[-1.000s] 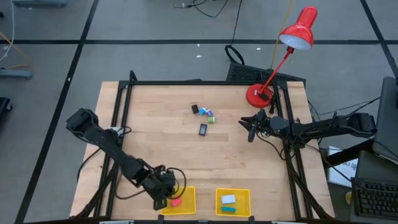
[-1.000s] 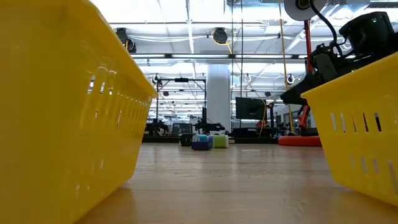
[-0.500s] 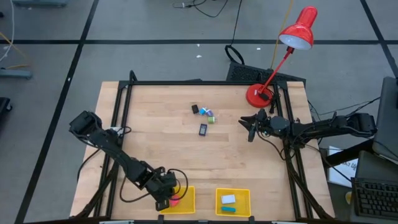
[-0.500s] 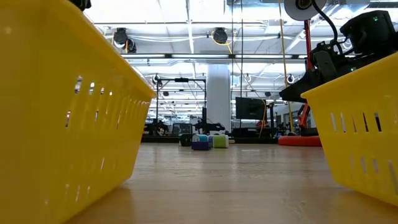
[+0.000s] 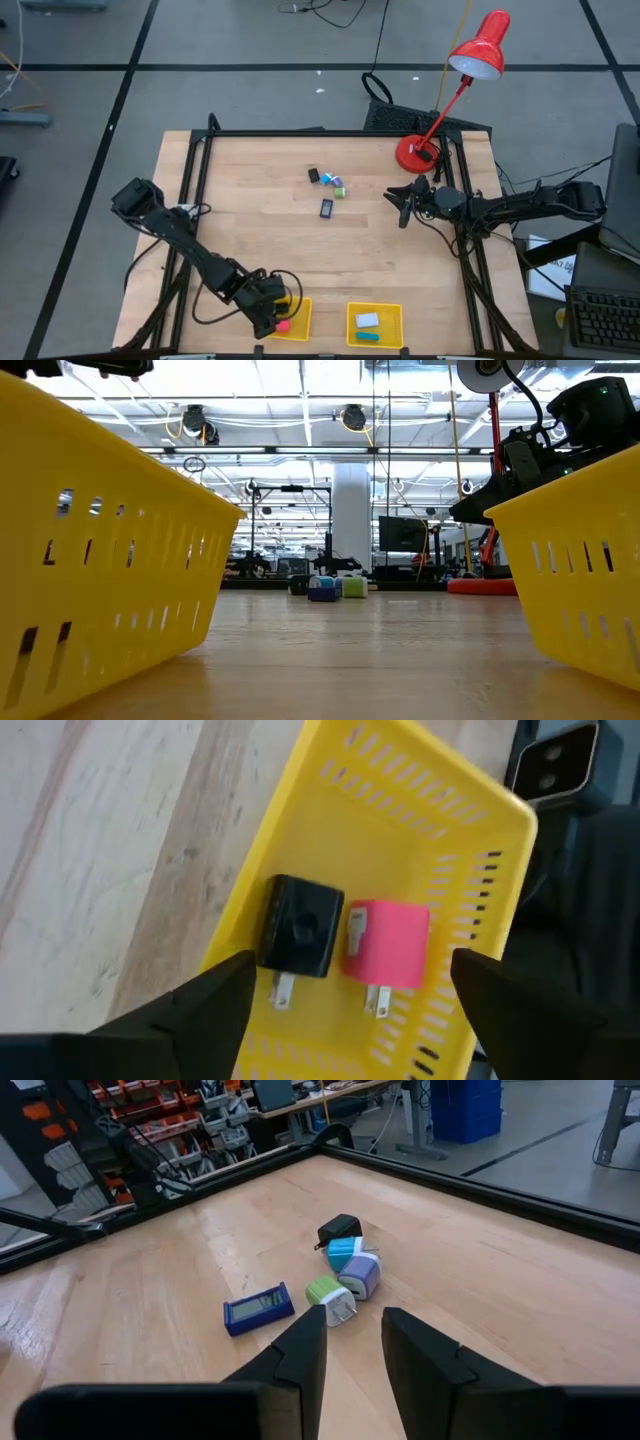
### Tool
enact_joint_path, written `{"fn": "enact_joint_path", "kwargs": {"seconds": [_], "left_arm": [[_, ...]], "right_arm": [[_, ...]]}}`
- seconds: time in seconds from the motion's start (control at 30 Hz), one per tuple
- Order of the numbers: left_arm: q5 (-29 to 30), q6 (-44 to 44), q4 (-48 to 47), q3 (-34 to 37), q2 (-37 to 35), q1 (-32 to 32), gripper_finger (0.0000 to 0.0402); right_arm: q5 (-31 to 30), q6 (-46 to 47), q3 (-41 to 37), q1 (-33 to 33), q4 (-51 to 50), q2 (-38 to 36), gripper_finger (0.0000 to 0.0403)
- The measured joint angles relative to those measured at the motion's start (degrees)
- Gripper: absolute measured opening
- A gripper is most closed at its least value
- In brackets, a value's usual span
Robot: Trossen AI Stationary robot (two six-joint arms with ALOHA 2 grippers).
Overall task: Pick & Place Office items
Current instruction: Put the light blue digital clock into the right yellow bin
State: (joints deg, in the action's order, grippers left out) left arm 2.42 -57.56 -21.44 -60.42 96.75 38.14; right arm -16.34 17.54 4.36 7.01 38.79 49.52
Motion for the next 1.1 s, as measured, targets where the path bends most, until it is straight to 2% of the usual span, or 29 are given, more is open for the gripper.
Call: {"fn": "enact_joint_path", "kwargs": {"seconds": [0.37,0.47,0.57,0.73,1.0,1.1], "left_arm": [[-11.6,2.8,6.6,0.0,-0.2,-6.6,0.0328],[-13.0,4.5,8.3,0.0,-1.3,-8.3,0.0322],[-11.9,7.8,8.9,0.0,-3.3,-9.9,0.0316],[-4.8,17.7,11.8,0.0,-7.7,-11.7,0.0307],[20.1,31.9,13.5,0.0,-10.2,-12.8,0.0299],[24.8,34.9,15.2,0.0,-9.8,-15.6,0.03]], "right_arm": [[0.0,0.0,0.0,0.0,0.0,0.0,0.0089],[0.0,0.0,0.0,0.0,0.0,0.0,0.0089],[0.0,0.0,0.0,0.0,0.0,0.0,0.0089],[0.0,-0.2,0.0,0.0,-0.1,0.0,0.0089],[0.0,0.7,0.0,0.0,0.3,0.0,0.0089],[0.0,1.2,0.0,0.0,0.4,0.0,0.0089]]}}
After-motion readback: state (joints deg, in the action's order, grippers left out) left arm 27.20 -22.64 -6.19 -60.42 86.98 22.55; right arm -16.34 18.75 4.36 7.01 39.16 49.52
